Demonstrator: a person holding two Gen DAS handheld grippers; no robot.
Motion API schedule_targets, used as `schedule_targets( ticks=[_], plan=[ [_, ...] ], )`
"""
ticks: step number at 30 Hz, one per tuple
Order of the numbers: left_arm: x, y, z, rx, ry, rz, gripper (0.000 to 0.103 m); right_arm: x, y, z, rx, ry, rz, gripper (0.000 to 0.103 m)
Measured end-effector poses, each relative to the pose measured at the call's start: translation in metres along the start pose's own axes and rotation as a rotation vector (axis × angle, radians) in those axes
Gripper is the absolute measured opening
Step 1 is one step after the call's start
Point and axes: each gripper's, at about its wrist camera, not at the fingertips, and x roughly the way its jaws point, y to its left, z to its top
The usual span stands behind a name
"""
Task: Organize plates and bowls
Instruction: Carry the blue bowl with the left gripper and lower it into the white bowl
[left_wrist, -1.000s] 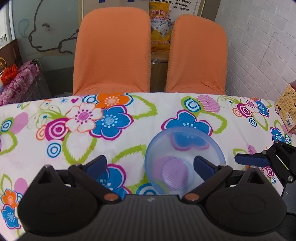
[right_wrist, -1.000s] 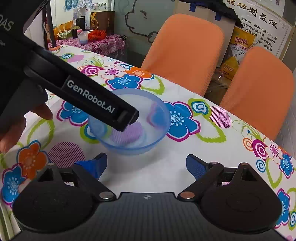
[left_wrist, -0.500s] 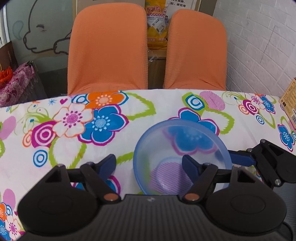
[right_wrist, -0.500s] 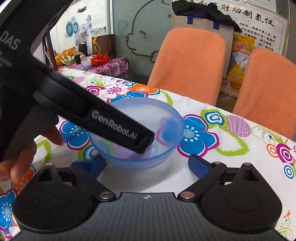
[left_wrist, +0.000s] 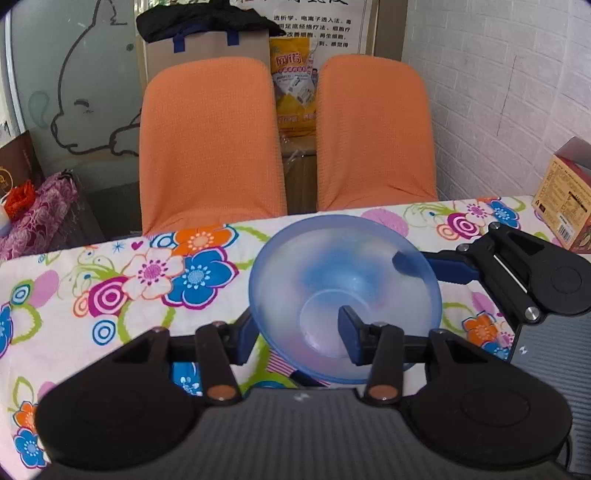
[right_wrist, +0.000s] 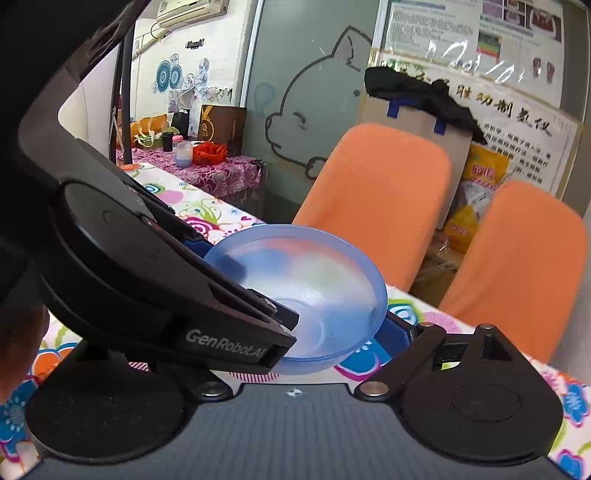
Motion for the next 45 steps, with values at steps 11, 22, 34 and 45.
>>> schedule_targets(
  ticks=[11, 22, 34, 45],
  plan=[
    [-0.107, -0.058, -0.013, 0.039, -0.092, -0.073, 0.048, -0.105, 0.010, 0.014, -0.055, -0.011, -0.053, 0.079],
    [-0.186, -0.137, -0.108, 0.114, -0.023, -0.225, 0.047, -0.213, 0.040, -0.049, 0.057, 0.086, -0.106, 0.080],
    [-0.175, -0.176, -0.178, 0.139, 0.082, -0.247, 0.053, -0.226, 0.049, -0.113, 0.180, 0.130, -0.098, 0.080],
    [-0.168, -0.161, -0.178, 0.048, 0.115, -0.320, 0.070, -0.242, 0.047, -0.144, 0.236, 0.139, -0.085, 0.080]
  ],
)
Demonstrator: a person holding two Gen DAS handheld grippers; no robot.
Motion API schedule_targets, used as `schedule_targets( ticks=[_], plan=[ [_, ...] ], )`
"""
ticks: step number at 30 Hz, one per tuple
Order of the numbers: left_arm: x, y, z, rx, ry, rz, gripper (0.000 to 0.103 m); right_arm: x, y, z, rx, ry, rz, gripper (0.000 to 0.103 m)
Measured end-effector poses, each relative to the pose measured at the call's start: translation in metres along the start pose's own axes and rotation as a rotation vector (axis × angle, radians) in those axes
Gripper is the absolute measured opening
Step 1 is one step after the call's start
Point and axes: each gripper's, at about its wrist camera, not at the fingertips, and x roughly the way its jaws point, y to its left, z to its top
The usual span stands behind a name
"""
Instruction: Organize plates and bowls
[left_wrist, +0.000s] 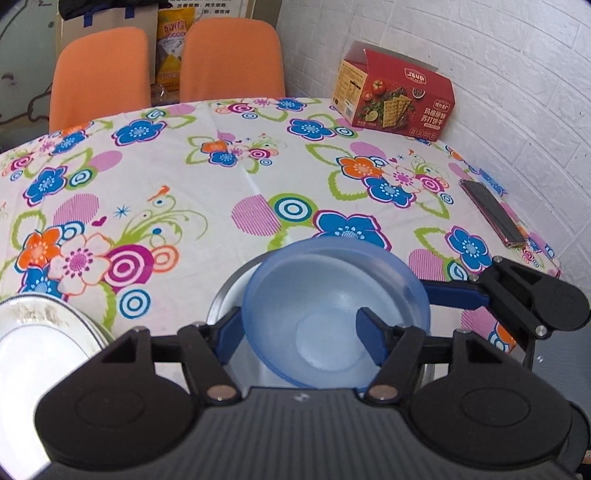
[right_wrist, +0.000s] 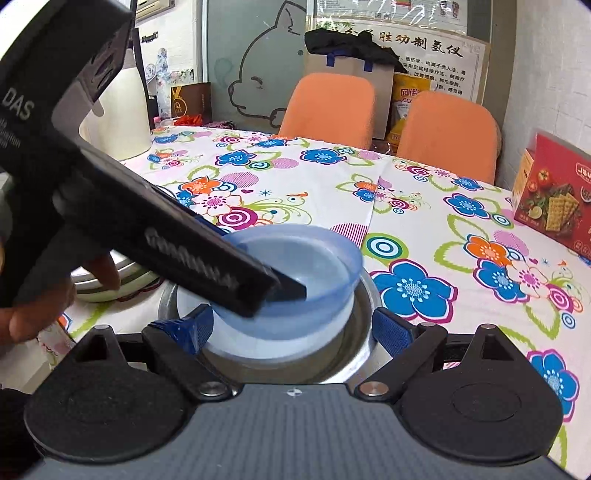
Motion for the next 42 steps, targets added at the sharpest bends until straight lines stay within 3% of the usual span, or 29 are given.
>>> schedule_targets(
  ticks=[7, 12, 18, 27, 33, 37, 42],
  plan=[
    [-0.029, 0.029, -0.001, -0.087, -0.002, -0.122, 0.073, -0.037, -0.012, -0.025, 0.148, -0.033, 0.028, 0.080],
    [-0.045, 0.037, 0.005, -0.080, -0.076, -0.055, 0.075, -0.051, -0.028, -0.025, 0.302, -0.094, 0.045, 0.080],
    [-0.025, 0.042, 0.013, -0.063, -0.009, 0.023, 0.077, -0.025, -0.048, -0.014, 0.408, -0.049, 0.020, 0.080],
    [0.023, 0.032, 0.019, 0.031, 0.107, 0.062, 0.077, 0.013, -0.047, -0.016, 0.385, 0.054, -0.052, 0.080],
    [0.036, 0.033, 0.013, 0.033, 0.139, 0.056, 0.077, 0.024, -0.039, -0.019, 0.347, 0.092, -0.087, 0.081],
    [0.038, 0.032, 0.009, 0.048, 0.146, 0.060, 0.077, 0.029, -0.021, -0.020, 0.266, 0.105, -0.160, 0.082],
    [0.038, 0.031, 0.008, 0.061, 0.147, 0.056, 0.077, 0.028, -0.017, -0.024, 0.299, 0.076, -0.202, 0.083]
  ],
)
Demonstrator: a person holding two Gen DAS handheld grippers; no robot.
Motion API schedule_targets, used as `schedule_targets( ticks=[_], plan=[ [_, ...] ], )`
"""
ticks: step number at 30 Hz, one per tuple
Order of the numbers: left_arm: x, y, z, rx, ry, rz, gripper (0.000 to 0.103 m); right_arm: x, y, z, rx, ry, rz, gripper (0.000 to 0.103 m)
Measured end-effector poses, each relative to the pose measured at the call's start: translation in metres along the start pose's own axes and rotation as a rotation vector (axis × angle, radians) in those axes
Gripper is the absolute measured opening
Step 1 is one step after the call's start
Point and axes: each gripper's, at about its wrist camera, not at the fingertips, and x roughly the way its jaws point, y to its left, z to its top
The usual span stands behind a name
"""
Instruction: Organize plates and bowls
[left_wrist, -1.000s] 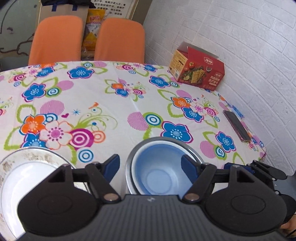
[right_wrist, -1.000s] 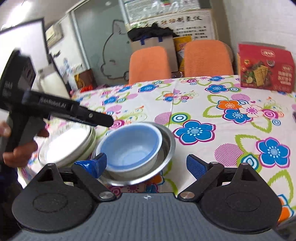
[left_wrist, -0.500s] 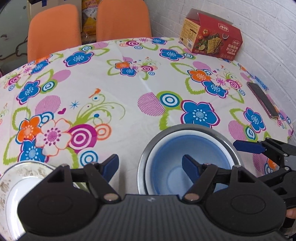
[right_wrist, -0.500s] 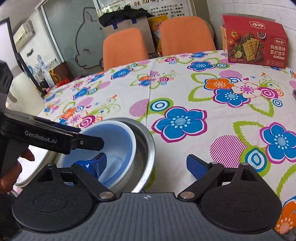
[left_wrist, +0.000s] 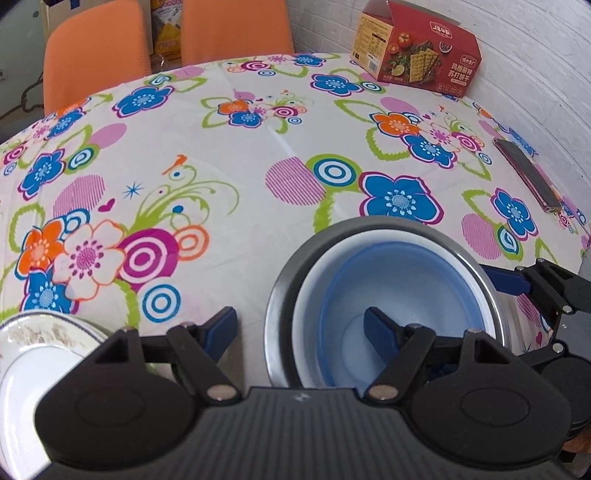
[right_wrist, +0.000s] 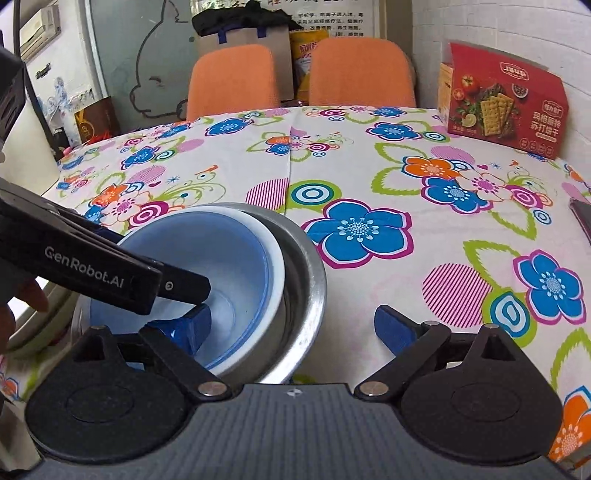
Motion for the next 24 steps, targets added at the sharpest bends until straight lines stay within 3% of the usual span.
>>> schedule_targets(
  ticks=[3, 7, 10, 13, 15, 19, 24],
  plan=[
    [0.000, -0.001, 0.000, 0.004, 0.006, 0.003, 0.078, -0.001, 0.009, 0.000, 0.025, 0.016, -0.033, 0.083],
    [0.002, -0.007, -0.001, 0.023, 0.009, 0.023, 0.074, -0.003, 0.020, -0.001, 0.017, 0.007, 0.044, 0.078],
    [-0.001, -0.014, -0.003, 0.035, 0.000, -0.007, 0.049, -0.005, 0.023, -0.001, 0.069, -0.019, 0.093, 0.078],
    [0.001, -0.014, 0.003, -0.001, 0.011, -0.005, 0.047, -0.004, 0.026, 0.003, 0.081, -0.019, 0.063, 0.078],
    [0.001, -0.009, 0.010, -0.040, 0.030, -0.047, 0.039, -0.009, 0.025, 0.007, 0.088, -0.029, 0.055, 0.078],
    [-0.021, -0.013, 0.031, -0.061, -0.025, -0.089, 0.039, -0.030, 0.025, 0.027, 0.055, -0.099, 0.030, 0.080],
    [-0.069, -0.011, 0.043, -0.038, -0.103, -0.056, 0.039, -0.056, 0.038, 0.054, 0.031, -0.177, 0.081, 0.081]
  ],
)
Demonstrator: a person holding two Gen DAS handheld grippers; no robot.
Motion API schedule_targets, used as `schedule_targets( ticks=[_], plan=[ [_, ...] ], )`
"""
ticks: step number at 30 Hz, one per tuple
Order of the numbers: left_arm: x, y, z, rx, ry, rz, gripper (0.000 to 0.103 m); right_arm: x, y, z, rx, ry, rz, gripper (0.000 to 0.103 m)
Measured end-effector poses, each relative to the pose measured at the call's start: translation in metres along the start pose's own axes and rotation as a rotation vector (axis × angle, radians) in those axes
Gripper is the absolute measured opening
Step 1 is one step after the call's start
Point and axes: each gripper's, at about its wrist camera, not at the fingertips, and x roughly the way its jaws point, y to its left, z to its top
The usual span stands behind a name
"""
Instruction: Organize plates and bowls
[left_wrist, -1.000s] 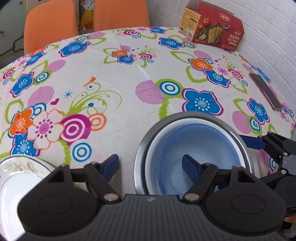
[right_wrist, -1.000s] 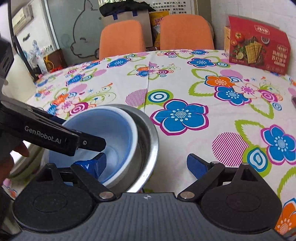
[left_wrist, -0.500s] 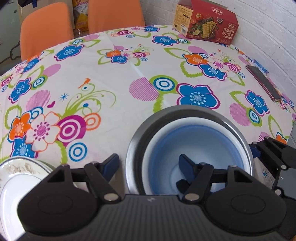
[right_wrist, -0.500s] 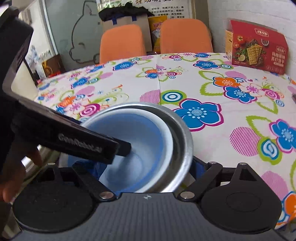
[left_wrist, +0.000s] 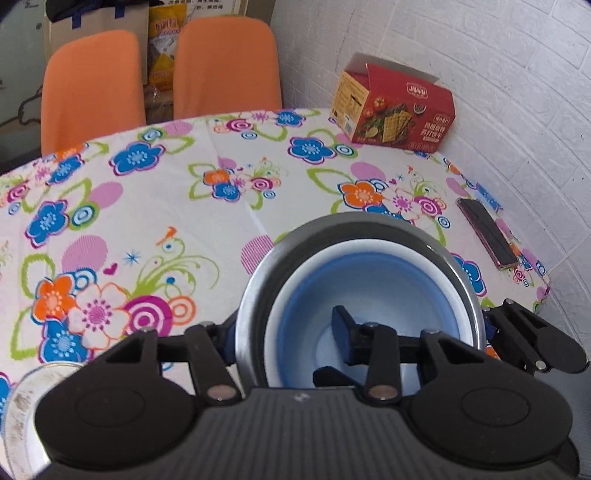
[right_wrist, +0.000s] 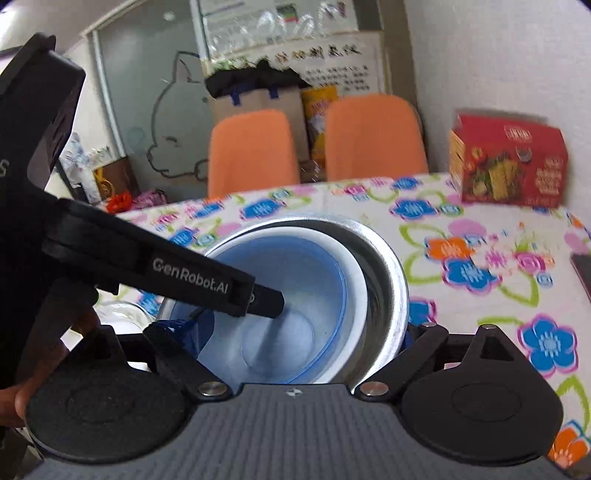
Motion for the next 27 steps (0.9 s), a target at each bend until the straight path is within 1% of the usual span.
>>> schedule_targets(
  ticks=[2, 3, 6, 9, 12, 15, 19, 21, 25, 26, 27],
  plan=[
    [-0.023, 0.011, -0.002, -0.004, -0.020, 0.026, 0.040, -0.003, 0.015, 0.008, -0.012, -0.026, 0.046, 0.081],
    [-0.034, 0.019, -0.004, -0.014, -0.029, 0.047, 0.040, -0.002, 0.025, 0.011, -0.023, -0.025, 0.080, 0.082],
    [-0.067, 0.046, -0.018, -0.045, -0.059, 0.148, 0.040, 0.008, 0.058, 0.013, -0.040, -0.021, 0.190, 0.082],
    [-0.090, 0.076, -0.038, -0.095, -0.064, 0.246, 0.040, 0.024, 0.090, 0.007, -0.053, 0.008, 0.290, 0.082],
    [-0.100, 0.104, -0.063, -0.150, -0.058, 0.309, 0.039, 0.040, 0.117, -0.002, -0.073, 0.066, 0.350, 0.082],
    [-0.096, 0.129, -0.085, -0.205, -0.040, 0.313, 0.039, 0.053, 0.133, -0.015, -0.088, 0.124, 0.365, 0.082],
    [-0.079, 0.149, -0.103, -0.262, -0.024, 0.281, 0.039, 0.063, 0.144, -0.028, -0.100, 0.178, 0.330, 0.082],
    [-0.072, 0.154, -0.107, -0.265, -0.019, 0.274, 0.039, 0.069, 0.146, -0.033, -0.098, 0.200, 0.311, 0.082],
    [-0.062, 0.164, -0.112, -0.267, -0.019, 0.265, 0.039, 0.081, 0.147, -0.037, -0.076, 0.227, 0.307, 0.082],
    [-0.063, 0.166, -0.112, -0.268, -0.031, 0.251, 0.049, 0.083, 0.147, -0.038, -0.075, 0.226, 0.294, 0.080],
    [-0.064, 0.167, -0.112, -0.267, -0.044, 0.247, 0.073, 0.084, 0.148, -0.038, -0.081, 0.226, 0.286, 0.080]
  ],
)
